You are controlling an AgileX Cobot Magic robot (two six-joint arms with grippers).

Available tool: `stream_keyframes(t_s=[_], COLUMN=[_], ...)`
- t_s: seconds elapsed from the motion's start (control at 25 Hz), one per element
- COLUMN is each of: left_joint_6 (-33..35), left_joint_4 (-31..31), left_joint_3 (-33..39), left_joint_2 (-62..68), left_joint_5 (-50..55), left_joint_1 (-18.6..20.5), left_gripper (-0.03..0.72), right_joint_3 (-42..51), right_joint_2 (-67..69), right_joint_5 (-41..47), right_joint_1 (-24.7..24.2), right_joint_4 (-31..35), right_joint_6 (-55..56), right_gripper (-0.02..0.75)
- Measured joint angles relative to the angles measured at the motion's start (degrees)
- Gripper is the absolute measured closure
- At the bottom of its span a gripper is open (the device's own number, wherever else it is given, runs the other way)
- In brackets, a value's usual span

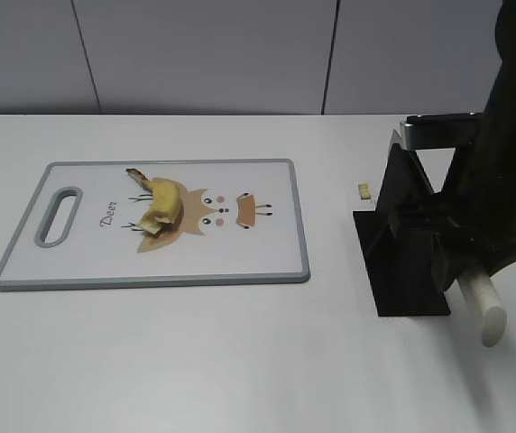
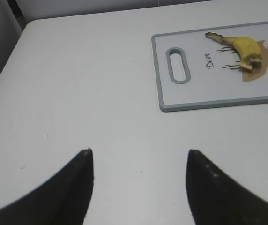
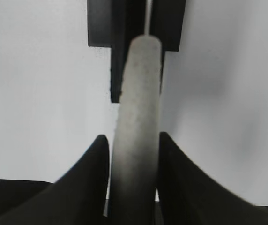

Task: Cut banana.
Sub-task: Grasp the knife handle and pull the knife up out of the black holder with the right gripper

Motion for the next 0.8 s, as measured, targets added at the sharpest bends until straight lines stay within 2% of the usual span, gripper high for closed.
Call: stream_keyframes(t_s=[0.2,0.8], left_joint_6=[0.0,-0.1], left_joint_4=[0.0,0.0], left_joint_3=[0.0,0.0], left_joint_2=[0.0,0.0], left_joint_5=[0.0,0.0], left_joint_1=[0.0,0.0], left_gripper=[0.097,0.097], right_joint_3=[0.0,0.0], right_joint_2=[0.0,-0.5], right_joint_5=[0.0,0.2], right_joint_1=[0.0,0.0], right_joint_4=[0.2,-0.1], right_joint_6=[-1.4,-2.3], right_gripper=[0.57,0.57])
